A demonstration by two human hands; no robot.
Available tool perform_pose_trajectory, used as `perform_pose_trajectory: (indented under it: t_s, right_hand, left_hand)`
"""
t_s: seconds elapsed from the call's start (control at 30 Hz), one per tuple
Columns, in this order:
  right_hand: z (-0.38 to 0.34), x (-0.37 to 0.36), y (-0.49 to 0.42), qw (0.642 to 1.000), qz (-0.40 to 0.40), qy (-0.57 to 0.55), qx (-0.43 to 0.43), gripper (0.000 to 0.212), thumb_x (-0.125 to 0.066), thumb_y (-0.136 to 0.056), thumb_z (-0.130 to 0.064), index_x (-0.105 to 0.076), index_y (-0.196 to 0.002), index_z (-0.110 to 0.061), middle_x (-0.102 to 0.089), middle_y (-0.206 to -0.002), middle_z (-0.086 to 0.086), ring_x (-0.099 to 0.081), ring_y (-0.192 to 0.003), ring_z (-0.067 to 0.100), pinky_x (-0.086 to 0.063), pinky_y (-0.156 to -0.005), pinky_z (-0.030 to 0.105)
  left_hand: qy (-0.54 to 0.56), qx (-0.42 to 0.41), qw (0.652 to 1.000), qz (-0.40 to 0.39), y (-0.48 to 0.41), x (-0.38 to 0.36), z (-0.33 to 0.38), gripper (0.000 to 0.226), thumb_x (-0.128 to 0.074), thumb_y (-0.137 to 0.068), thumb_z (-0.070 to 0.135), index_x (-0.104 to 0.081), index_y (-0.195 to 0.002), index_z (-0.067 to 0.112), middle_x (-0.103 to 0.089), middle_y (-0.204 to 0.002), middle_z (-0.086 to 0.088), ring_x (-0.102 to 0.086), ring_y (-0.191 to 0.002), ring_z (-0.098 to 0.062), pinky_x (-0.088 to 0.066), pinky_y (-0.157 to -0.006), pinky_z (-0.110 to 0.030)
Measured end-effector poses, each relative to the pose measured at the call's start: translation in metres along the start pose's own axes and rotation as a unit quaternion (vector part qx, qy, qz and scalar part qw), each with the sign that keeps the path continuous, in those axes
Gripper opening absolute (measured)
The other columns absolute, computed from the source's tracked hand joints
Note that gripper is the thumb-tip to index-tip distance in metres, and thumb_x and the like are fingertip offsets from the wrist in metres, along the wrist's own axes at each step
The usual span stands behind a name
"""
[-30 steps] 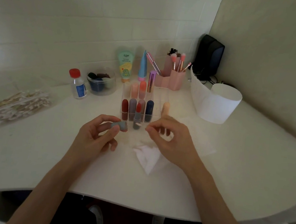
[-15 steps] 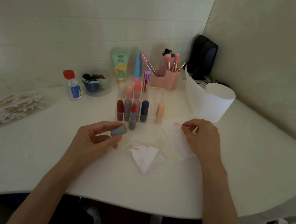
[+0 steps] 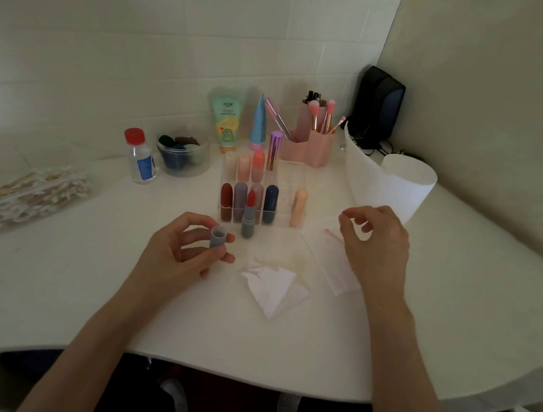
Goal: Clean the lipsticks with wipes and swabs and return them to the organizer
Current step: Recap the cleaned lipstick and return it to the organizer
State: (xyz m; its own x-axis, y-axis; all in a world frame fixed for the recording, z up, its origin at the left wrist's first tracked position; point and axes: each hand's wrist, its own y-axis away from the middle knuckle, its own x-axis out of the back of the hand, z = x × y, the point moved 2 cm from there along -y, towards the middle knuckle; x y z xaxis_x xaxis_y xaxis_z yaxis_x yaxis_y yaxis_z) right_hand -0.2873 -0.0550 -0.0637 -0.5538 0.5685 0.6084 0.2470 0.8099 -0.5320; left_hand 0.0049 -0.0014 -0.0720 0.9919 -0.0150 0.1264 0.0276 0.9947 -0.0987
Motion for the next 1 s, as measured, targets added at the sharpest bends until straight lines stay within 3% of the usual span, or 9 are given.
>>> perform_pose_trajectory:
  t_s: [0.1, 0.2, 0.37, 0.53, 0.6, 0.67, 0.77, 0.9, 1.0]
  right_hand:
    - [-0.023, -0.005, 0.006, 0.998, -0.025, -0.052, 0.039, 0.003, -0.077, -0.088, -0.020, -0.077, -0.092, -0.020, -0.066, -0.084, -0.006, -0.059, -0.076, 0.012, -0.050, -0.073, 0.030]
    - [-0.051, -0.020, 0.016, 0.987, -0.142, -0.047, 0.062, 0.008, -0.078, -0.088, -0.024, -0.078, -0.096, -0.023, -0.071, -0.089, -0.007, -0.058, -0.083, 0.010, -0.048, -0.081, 0.029]
    - [-0.086, -0.042, 0.020, 0.952, -0.305, -0.018, -0.003, 0.024, -0.078, -0.089, -0.033, -0.076, -0.110, -0.021, -0.071, -0.104, -0.011, -0.065, -0.092, 0.011, -0.048, -0.091, 0.022]
    - [-0.100, -0.065, 0.021, 0.945, -0.325, 0.042, -0.018, 0.026, -0.075, -0.089, -0.045, -0.063, -0.092, -0.023, -0.047, -0.150, 0.010, -0.055, -0.131, 0.027, -0.051, -0.100, 0.040]
    - [-0.100, -0.073, 0.024, 0.949, -0.312, 0.035, -0.018, 0.028, -0.075, -0.087, -0.049, -0.059, -0.092, -0.027, -0.056, -0.141, 0.010, -0.049, -0.138, 0.031, -0.053, -0.096, 0.041]
    - [-0.098, -0.075, 0.028, 0.956, -0.293, 0.022, -0.004, 0.026, -0.075, -0.087, -0.049, -0.056, -0.086, -0.031, -0.067, -0.116, 0.005, -0.049, -0.135, 0.032, -0.053, -0.093, 0.040]
    - [-0.098, -0.071, 0.028, 0.961, -0.274, -0.022, 0.027, 0.024, -0.075, -0.088, -0.044, -0.058, -0.080, -0.030, -0.062, -0.077, -0.010, -0.061, -0.099, 0.017, -0.041, -0.112, 0.051]
    - [-0.098, -0.064, 0.033, 0.950, -0.267, -0.153, 0.057, 0.025, -0.076, -0.086, -0.044, -0.073, -0.093, -0.021, -0.075, -0.081, -0.008, -0.068, -0.083, 0.006, -0.034, -0.115, 0.061]
    - [-0.092, -0.063, 0.035, 0.939, -0.278, -0.174, 0.101, 0.033, -0.066, -0.083, -0.058, -0.075, -0.094, -0.029, -0.071, -0.076, -0.018, -0.064, -0.075, -0.002, -0.036, -0.110, 0.068]
  left_hand:
    - [0.001, -0.011, 1.000, 0.005, 0.000, 0.000, 0.001, 0.026, -0.066, -0.094, 0.002, -0.064, -0.119, 0.010, -0.075, -0.108, -0.003, -0.077, -0.090, -0.022, -0.055, -0.059, -0.022]
    - [-0.005, -0.015, 1.000, 0.020, 0.001, 0.000, 0.002, 0.025, -0.068, -0.092, 0.002, -0.072, -0.115, 0.012, -0.075, -0.107, 0.001, -0.076, -0.090, -0.020, -0.054, -0.058, -0.023]
    - [0.008, -0.033, 0.999, 0.025, -0.002, 0.000, 0.002, 0.014, -0.066, -0.094, 0.006, -0.062, -0.107, 0.003, -0.075, -0.103, -0.004, -0.076, -0.084, -0.024, -0.050, -0.053, -0.023]
    - [0.014, -0.035, 0.998, 0.053, -0.006, 0.002, 0.006, 0.020, -0.065, -0.095, 0.014, -0.062, -0.113, 0.007, -0.076, -0.094, -0.002, -0.070, -0.071, -0.017, -0.048, -0.053, -0.022]
    - [0.002, -0.054, 0.998, 0.046, -0.007, 0.002, 0.004, 0.013, -0.061, -0.098, 0.008, -0.065, -0.111, 0.006, -0.071, -0.090, -0.006, -0.065, -0.070, -0.015, -0.047, -0.053, -0.022]
    - [0.026, -0.051, 0.997, 0.042, -0.009, 0.001, -0.001, 0.006, -0.053, -0.102, 0.001, -0.057, -0.104, -0.003, -0.058, -0.086, -0.009, -0.056, -0.069, -0.016, -0.043, -0.055, -0.022]
    - [0.052, -0.026, 0.997, 0.046, -0.014, -0.003, -0.004, 0.006, -0.052, -0.103, 0.003, -0.051, -0.101, -0.002, -0.049, -0.085, -0.009, -0.051, -0.070, -0.017, -0.045, -0.057, -0.021]
    - [-0.036, -0.076, 0.995, 0.051, -0.017, -0.007, 0.001, 0.025, -0.067, -0.095, 0.014, -0.065, -0.119, 0.014, -0.058, -0.075, -0.015, -0.054, -0.060, -0.009, -0.051, -0.057, -0.018]
    - [-0.036, -0.092, 0.994, 0.043, -0.016, -0.007, 0.003, 0.029, -0.068, -0.090, 0.026, -0.070, -0.118, 0.024, -0.056, -0.067, -0.014, -0.049, -0.053, -0.008, -0.047, -0.052, -0.020]
